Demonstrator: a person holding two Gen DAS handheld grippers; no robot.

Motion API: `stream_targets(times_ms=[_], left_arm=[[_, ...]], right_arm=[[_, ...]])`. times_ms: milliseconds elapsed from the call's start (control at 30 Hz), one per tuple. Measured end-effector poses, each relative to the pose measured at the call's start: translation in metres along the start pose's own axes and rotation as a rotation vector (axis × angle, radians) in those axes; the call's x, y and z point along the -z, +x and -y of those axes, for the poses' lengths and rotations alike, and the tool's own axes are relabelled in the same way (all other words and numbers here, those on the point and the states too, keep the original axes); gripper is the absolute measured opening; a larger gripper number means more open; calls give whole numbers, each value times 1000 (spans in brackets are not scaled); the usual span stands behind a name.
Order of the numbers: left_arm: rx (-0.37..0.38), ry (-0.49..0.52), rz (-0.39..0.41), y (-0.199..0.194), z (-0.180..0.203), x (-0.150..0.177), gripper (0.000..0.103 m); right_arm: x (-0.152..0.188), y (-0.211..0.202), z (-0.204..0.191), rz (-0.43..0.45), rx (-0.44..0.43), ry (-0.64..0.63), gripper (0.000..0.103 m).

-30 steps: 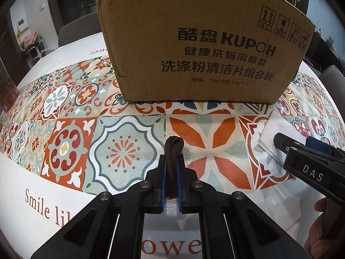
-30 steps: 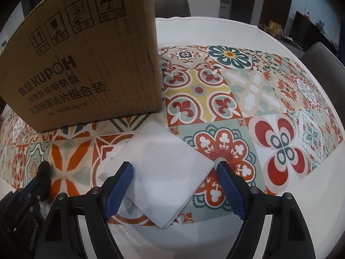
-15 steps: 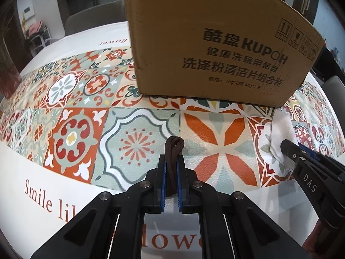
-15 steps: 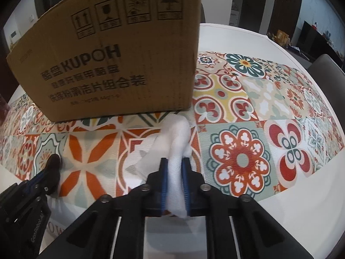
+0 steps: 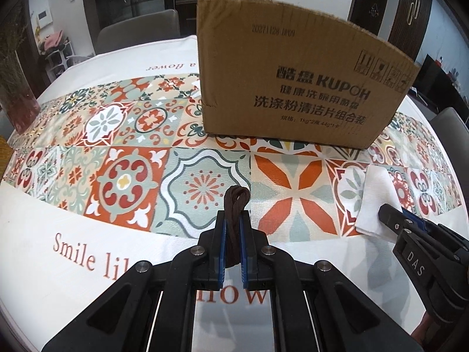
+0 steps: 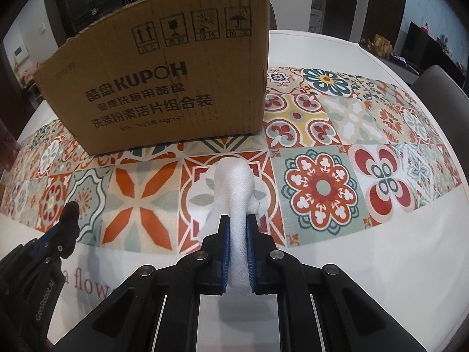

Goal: Organize soft objects
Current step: 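Lift the hair tie and white cloth and carry both over the box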

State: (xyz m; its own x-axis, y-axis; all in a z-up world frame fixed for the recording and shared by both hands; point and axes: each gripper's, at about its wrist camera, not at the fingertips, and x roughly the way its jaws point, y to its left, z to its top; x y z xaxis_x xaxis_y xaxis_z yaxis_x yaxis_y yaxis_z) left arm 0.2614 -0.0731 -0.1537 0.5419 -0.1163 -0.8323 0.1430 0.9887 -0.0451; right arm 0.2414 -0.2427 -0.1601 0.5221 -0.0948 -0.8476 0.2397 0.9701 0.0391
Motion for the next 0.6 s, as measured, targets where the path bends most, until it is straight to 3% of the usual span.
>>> stream_targets(times_ms=[600], left_arm=[[17,-5,115,-66,-4,1,9]], right_arm=[[-1,-80,-2,124,-5,-22,12]])
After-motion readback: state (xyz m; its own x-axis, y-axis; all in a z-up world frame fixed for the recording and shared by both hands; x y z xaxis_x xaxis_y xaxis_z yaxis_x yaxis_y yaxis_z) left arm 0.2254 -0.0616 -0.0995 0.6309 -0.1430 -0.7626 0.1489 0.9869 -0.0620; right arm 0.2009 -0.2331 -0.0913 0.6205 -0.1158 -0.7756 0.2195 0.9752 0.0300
